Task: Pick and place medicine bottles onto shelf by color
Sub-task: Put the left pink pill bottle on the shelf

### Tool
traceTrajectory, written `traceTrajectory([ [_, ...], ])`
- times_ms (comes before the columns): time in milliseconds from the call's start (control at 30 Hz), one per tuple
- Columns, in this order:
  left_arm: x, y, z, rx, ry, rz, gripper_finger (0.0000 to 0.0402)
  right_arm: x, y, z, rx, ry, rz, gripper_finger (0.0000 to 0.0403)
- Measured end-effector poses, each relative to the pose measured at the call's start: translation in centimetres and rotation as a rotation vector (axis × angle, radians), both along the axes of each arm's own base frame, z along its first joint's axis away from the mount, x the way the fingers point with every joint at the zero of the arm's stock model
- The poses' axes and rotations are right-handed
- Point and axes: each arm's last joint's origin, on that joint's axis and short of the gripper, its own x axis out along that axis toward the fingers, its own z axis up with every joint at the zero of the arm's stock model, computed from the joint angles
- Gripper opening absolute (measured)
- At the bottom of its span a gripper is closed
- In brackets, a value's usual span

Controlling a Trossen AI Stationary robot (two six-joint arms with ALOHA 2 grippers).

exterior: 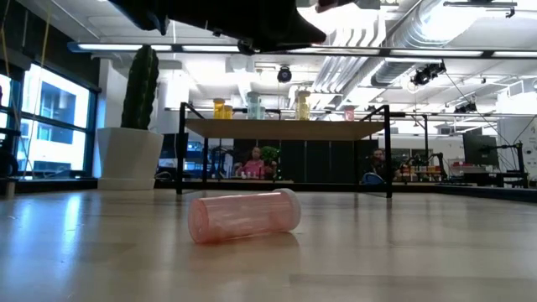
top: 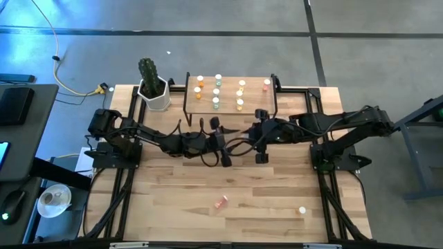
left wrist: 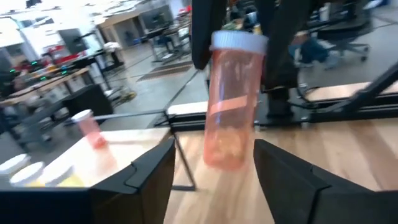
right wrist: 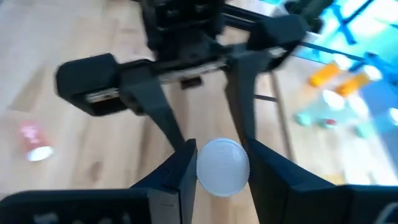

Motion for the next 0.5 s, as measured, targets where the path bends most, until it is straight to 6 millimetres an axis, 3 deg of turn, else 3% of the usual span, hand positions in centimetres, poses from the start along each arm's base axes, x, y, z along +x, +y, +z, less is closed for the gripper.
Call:
traceTrajectory([
  [200, -1.0, 0.1, 1.2, 0.026, 0.038, 0.051, 0.0218, -1.6, -1.5, 1.3, -0.049, -0.029, -0.095, 0.0104],
  [500, -3.5, 0.4, 3.9, 0.052, 0.110, 0.119, 0.0212, -5.5, -5.7, 3.9, -0.104, -0.100, -0.294, 0.0104],
])
